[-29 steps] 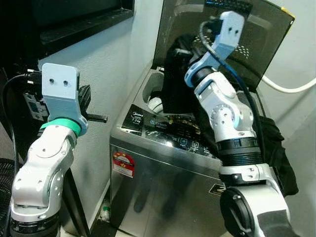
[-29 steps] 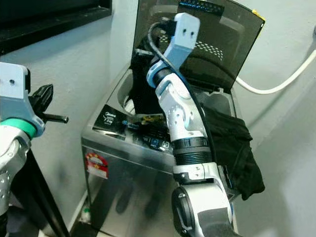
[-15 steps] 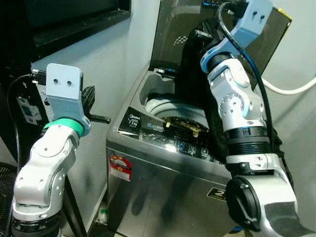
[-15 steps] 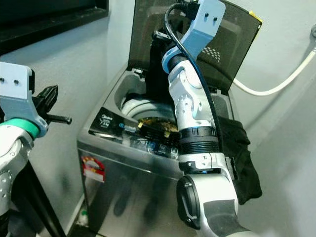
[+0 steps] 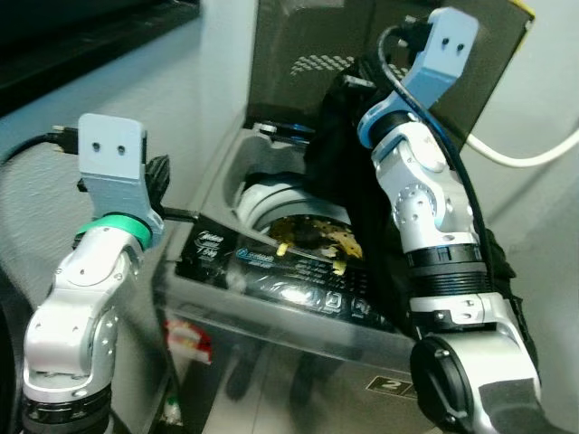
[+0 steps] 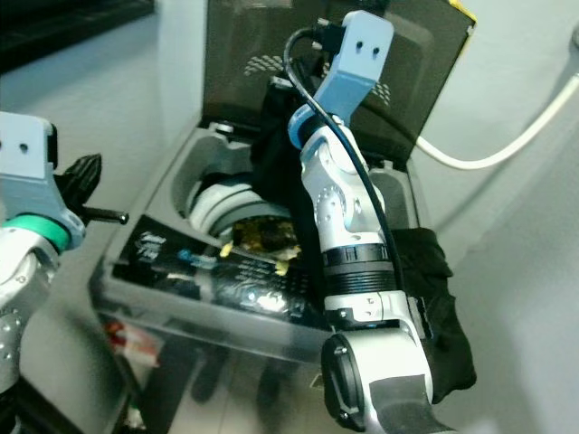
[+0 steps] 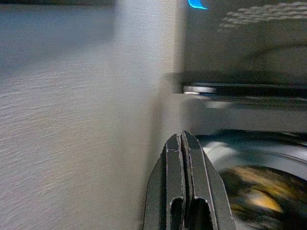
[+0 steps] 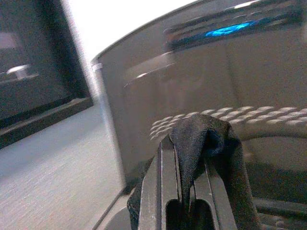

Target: Clothes washing

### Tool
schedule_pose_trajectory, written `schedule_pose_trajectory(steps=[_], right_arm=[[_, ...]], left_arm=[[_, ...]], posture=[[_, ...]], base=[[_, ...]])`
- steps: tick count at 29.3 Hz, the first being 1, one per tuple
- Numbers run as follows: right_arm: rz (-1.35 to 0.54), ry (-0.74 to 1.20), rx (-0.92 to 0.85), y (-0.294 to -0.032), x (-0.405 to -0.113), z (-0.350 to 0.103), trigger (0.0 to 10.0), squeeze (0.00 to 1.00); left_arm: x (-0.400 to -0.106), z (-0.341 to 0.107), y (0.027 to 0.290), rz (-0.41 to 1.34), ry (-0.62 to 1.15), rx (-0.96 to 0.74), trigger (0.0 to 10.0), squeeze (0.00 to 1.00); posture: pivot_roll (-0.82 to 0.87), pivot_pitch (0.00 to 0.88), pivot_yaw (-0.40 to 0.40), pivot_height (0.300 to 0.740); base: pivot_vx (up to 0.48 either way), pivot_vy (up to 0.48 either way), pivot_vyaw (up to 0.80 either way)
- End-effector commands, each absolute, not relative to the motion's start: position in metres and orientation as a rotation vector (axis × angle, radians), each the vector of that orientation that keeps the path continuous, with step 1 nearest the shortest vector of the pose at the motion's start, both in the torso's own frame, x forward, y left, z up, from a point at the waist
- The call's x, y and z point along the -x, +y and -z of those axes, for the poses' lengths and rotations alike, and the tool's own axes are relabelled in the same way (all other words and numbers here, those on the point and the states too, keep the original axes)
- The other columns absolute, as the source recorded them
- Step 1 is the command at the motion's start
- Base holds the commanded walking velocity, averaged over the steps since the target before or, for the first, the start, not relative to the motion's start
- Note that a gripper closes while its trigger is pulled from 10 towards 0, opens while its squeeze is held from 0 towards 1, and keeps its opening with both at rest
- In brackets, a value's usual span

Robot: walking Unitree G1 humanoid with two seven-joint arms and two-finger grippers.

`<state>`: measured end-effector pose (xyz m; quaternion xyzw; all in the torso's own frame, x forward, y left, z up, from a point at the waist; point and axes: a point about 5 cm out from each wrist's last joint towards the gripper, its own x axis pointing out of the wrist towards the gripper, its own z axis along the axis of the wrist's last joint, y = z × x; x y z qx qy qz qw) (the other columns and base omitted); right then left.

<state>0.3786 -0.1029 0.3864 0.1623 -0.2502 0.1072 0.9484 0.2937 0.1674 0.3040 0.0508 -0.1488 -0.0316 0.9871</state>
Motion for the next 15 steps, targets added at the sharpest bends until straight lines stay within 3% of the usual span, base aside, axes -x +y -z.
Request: schedule_pose_trajectory(steps=[1,15], right_arm=[[-0.224,-0.521,-0.330,-0.0986,-0.3767,-0.3907,10.0,0.00],[-0.201,-0.511,-0.324,-0.1034,-0.3778,-0.3882,10.0,0.00]], left_arm=[[-0.2938,-0.2984,0.1687,0.070,-0.266,-0.108,10.0,0.00],[-0.2942,-0.2976,0.1674,0.079,-0.267,-0.126,10.0,0.00]], posture=[[0.08,0.038,-0.076,0.740],[0.08,0.042,-0.076,0.740]], base=[[0.000,0.000,0.00],[0.000,0.000,0.00]])
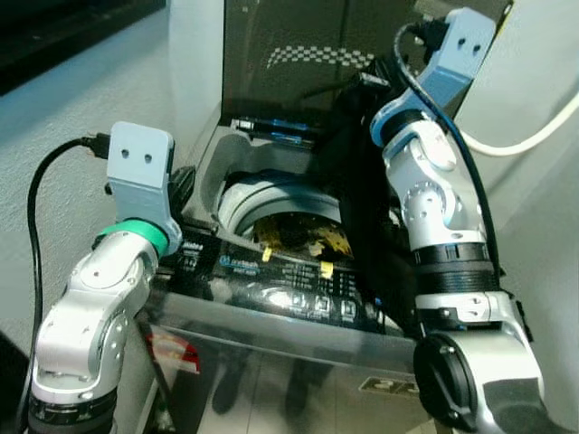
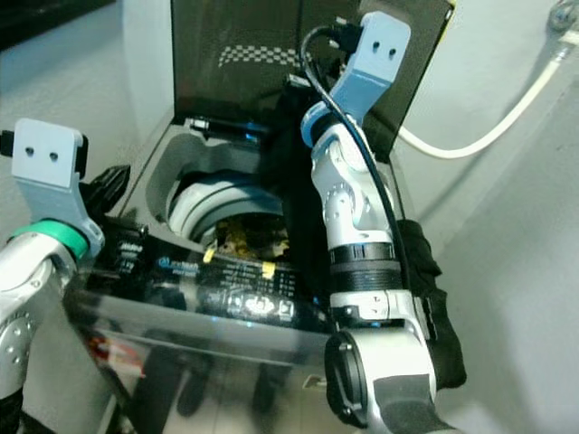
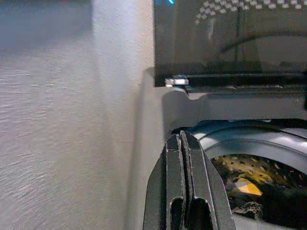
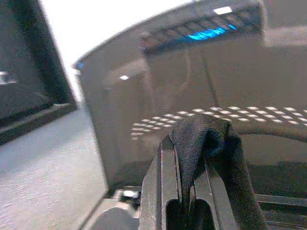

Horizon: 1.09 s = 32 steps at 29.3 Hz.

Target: Clothes washing

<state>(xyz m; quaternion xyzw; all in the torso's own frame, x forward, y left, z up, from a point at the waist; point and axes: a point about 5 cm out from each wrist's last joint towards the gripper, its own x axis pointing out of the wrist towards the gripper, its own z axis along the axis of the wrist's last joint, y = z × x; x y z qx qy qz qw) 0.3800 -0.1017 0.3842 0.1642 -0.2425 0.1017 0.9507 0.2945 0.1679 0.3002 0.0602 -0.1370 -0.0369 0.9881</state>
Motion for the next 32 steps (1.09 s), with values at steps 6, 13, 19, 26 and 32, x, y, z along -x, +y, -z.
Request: schedule_pose_trajectory(steps=[6,13,19,26,32], right_arm=[[-0.202,-0.510,-0.323,-0.104,-0.378,-0.388,10.0,0.00],[-0.302,-0.415,-0.199,-0.089,-0.386,-0.384,10.0,0.00],[-0.465,-0.507,-0.179,-0.075,-0.386,-0.441,10.0,0.00],[-0.331,-0.831,-0.817,-0.142,-0.355,-0.536,10.0,0.00],[-0.162,-0.555,-0.404,-0.133,-0.395,-0.470,10.0,0.00]], left_arm=[[-0.294,-0.296,0.167,0.086,-0.259,-0.130,10.0,0.00],[-0.294,-0.291,0.165,0.110,-0.242,-0.129,10.0,0.00],[-0.296,-0.287,0.160,0.158,-0.228,-0.147,10.0,0.00],[-0.296,-0.282,0.151,0.199,-0.218,-0.138,10.0,0.00],[-0.296,-0.278,0.142,0.266,-0.217,-0.149,10.0,0.00]], posture=[[0.08,0.040,-0.077,0.740],[0.06,0.036,-0.057,0.740],[0.05,0.036,-0.042,0.740],[0.05,0.046,-0.059,0.740],[0.05,0.069,-0.035,0.740]], base=[[0.000,0.000,0.00],[0.000,0.000,0.00],[0.000,0.000,0.00],[0.000,0.000,0.00],[0.000,0.000,0.00]])
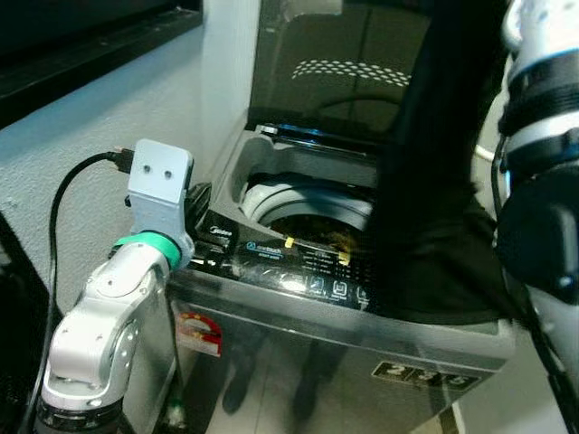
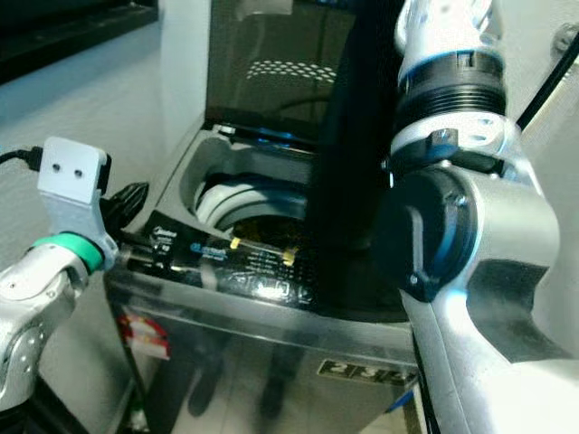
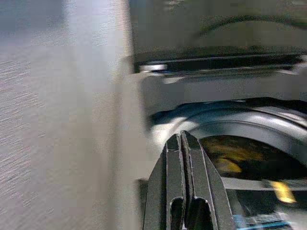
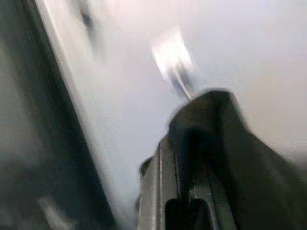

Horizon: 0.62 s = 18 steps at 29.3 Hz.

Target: Clothes washing

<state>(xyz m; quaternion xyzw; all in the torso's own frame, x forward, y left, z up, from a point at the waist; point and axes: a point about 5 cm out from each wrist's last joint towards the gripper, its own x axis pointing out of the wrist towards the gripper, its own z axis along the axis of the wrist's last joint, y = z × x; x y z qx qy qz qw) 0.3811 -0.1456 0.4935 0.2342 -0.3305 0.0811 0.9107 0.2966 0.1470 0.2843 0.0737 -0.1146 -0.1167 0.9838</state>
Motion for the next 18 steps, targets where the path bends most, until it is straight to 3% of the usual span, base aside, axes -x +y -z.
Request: schedule_pose_trajectory(steps=[1,2,5,10,11,13,14,17,18], right_arm=[[-0.131,-0.434,-0.258,-0.128,-0.408,-0.437,10.0,0.00],[-0.115,-0.348,-0.153,-0.125,-0.416,-0.412,10.0,0.00],[-0.104,-0.265,-0.081,-0.125,-0.423,-0.385,10.0,0.00],[-0.126,-0.184,0.016,-0.120,-0.428,-0.360,10.0,0.00],[-0.171,-0.127,0.115,-0.115,-0.429,-0.346,10.0,0.00],[-0.171,-0.127,0.115,-0.115,-0.429,-0.346,10.0,0.00],[-0.221,-0.071,0.228,-0.111,-0.430,-0.334,10.0,0.00],[-0.265,-0.015,0.307,-0.109,-0.430,-0.325,10.0,0.00],[-0.286,0.027,0.351,-0.110,-0.430,-0.319,10.0,0.15]], left_arm=[[-0.297,-0.278,0.140,0.287,-0.216,-0.159,10.0,0.00],[-0.297,-0.278,0.139,0.300,-0.216,-0.166,10.0,0.00],[-0.299,-0.278,0.138,0.313,-0.214,-0.175,10.0,0.00],[-0.299,-0.278,0.135,0.353,-0.205,-0.190,10.0,0.00],[-0.298,-0.277,0.133,0.395,-0.196,-0.207,10.0,0.00],[-0.298,-0.277,0.133,0.395,-0.196,-0.207,10.0,0.00],[-0.296,-0.275,0.130,0.450,-0.187,-0.229,10.0,0.00],[-0.292,-0.272,0.126,0.523,-0.163,-0.250,10.0,0.00],[-0.289,-0.268,0.122,0.588,-0.148,-0.289,10.0,0.00]], posture=[[0.05,0.079,-0.024,0.740],[0.05,0.089,-0.018,0.740],[0.06,0.102,-0.007,0.740],[0.06,0.112,0.009,0.740],[0.06,0.114,0.017,0.740],[0.06,0.114,0.017,0.740],[0.06,0.113,0.019,0.740],[0.06,0.112,0.024,0.740],[0.06,0.111,0.026,0.740]], base=[[0.000,0.000,0.00],[0.000,0.000,0.00],[0.000,0.000,0.00],[0.000,0.000,0.00],[0.000,0.000,0.00],[0.000,0.000,0.00],[0.000,0.000,0.00],[0.000,0.000,0.00],[0.000,0.000,0.00]])
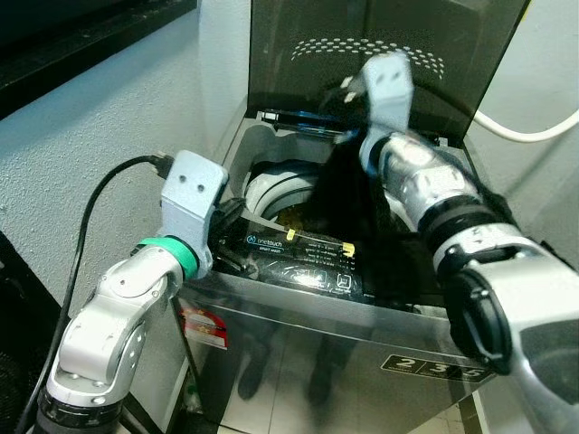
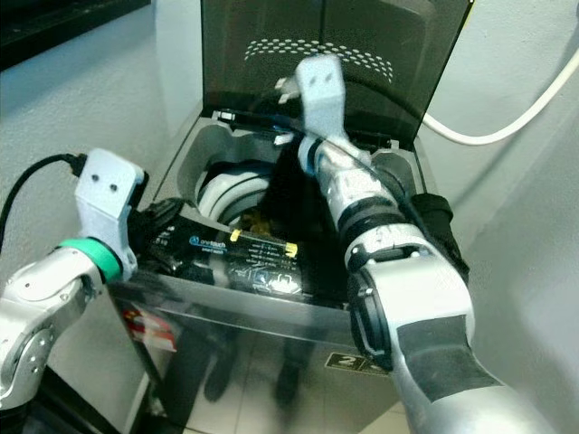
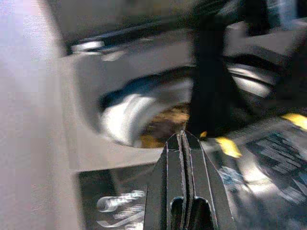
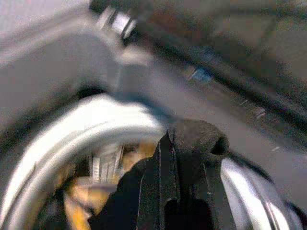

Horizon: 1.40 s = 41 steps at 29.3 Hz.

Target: Clothes washing

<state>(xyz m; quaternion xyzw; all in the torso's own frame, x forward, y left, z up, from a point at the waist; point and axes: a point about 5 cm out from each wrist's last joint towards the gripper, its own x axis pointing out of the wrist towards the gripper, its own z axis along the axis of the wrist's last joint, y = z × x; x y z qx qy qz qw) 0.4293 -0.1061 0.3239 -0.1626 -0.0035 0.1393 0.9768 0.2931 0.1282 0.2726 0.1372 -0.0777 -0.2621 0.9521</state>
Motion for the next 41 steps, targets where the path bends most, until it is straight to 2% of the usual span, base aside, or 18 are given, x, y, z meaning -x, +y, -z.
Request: schedule_pose_trajectory(steps=[1,3,6,9,12,13,14,15,16,18,21,22,23,24,26,29,35,41], right_arm=[[-0.274,0.045,0.385,-0.116,-0.430,-0.319,10.0,1.00],[-0.274,0.045,0.385,-0.116,-0.430,-0.319,10.0,1.00],[-0.199,0.012,0.361,-0.142,-0.429,-0.336,10.0,1.00],[-0.184,-0.095,0.239,-0.155,-0.426,-0.360,10.0,1.00],[-0.177,-0.142,0.190,-0.157,-0.425,-0.369,10.0,1.00],[-0.148,-0.249,0.063,-0.165,-0.421,-0.387,10.0,0.00],[-0.151,-0.309,-0.098,-0.175,-0.416,-0.401,10.0,0.00],[-0.151,-0.309,-0.098,-0.175,-0.416,-0.401,10.0,0.00],[-0.202,-0.316,-0.185,-0.183,-0.413,-0.408,10.0,0.00],[-0.334,-0.250,-0.116,-0.187,-0.409,-0.404,10.0,0.00],[-0.354,-0.206,-0.052,-0.190,-0.408,-0.399,10.0,0.00],[-0.335,-0.153,0.107,-0.201,-0.406,-0.387,10.0,1.00],[-0.335,-0.153,0.107,-0.201,-0.406,-0.387,10.0,1.00],[-0.302,-0.074,0.253,-0.214,-0.403,-0.370,10.0,1.00],[-0.302,-0.074,0.253,-0.214,-0.403,-0.370,10.0,1.00],[-0.316,0.141,0.390,-0.233,-0.385,-0.323,10.0,1.00],[-0.301,0.198,0.354,-0.241,-0.370,-0.303,10.0,1.00],[-0.287,0.262,0.370,-0.237,-0.359,-0.289,10.0,1.00]], left_arm=[[-0.283,-0.264,0.118,0.670,-0.132,-0.323,10.0,0.00],[-0.283,-0.264,0.118,0.670,-0.132,-0.323,10.0,0.00],[-0.266,-0.264,0.107,0.869,-0.149,-0.336,10.0,0.00],[-0.267,-0.265,0.107,0.859,-0.165,-0.335,10.0,0.00],[-0.269,-0.265,0.108,0.846,-0.163,-0.341,10.0,0.00],[-0.272,-0.265,0.111,0.805,-0.160,-0.352,10.0,0.00],[-0.276,-0.266,0.116,0.755,-0.165,-0.355,10.0,0.00],[-0.276,-0.266,0.116,0.755,-0.165,-0.355,10.0,0.00],[-0.276,-0.267,0.120,0.737,-0.178,-0.349,10.0,0.00],[-0.273,-0.270,0.123,0.729,-0.201,-0.328,10.0,0.00],[-0.271,-0.269,0.124,0.733,-0.208,-0.330,10.0,0.00],[-0.271,-0.268,0.128,0.699,-0.213,-0.350,10.0,0.00],[-0.271,-0.268,0.128,0.699,-0.213,-0.350,10.0,0.00],[-0.275,-0.270,0.138,0.604,-0.228,-0.352,10.0,0.00],[-0.275,-0.270,0.138,0.604,-0.228,-0.352,10.0,0.00],[-0.272,-0.273,0.156,0.496,-0.247,-0.331,10.0,0.00],[-0.259,-0.262,0.150,0.588,-0.211,-0.316,10.0,0.00],[-0.258,-0.257,0.147,0.591,-0.203,-0.296,10.0,0.00]], posture=[[0.06,0.110,0.027,0.740],[0.06,0.110,0.027,0.740],[0.06,0.107,0.035,0.740],[0.05,0.103,0.033,0.740],[0.05,0.103,0.033,0.740],[0.06,0.101,0.027,0.740],[0.06,0.099,0.031,0.740],[0.06,0.099,0.031,0.740],[0.06,0.098,0.034,0.740],[0.06,0.096,0.037,0.740],[0.06,0.097,0.035,0.740],[0.06,0.096,0.030,0.740],[0.06,0.096,0.030,0.740],[0.06,0.094,0.025,0.740],[0.06,0.094,0.025,0.740],[0.07,0.088,0.016,0.740],[0.07,0.082,0.014,0.740],[0.06,0.076,0.010,0.740]], base=[[0.000,0.000,0.00],[0.000,0.000,0.00],[0.000,0.000,0.00],[0.000,0.000,0.00],[0.000,0.000,0.00],[0.000,0.000,0.00],[0.000,0.000,0.00],[0.000,0.000,0.00],[0.000,0.000,0.00],[0.000,0.000,0.00],[0.000,0.000,0.00],[0.000,0.000,0.00],[0.000,0.000,0.00],[0.000,0.000,0.00],[0.000,0.000,0.00],[0.000,0.000,0.00],[0.000,0.000,0.00],[0.000,0.000,0.00]])
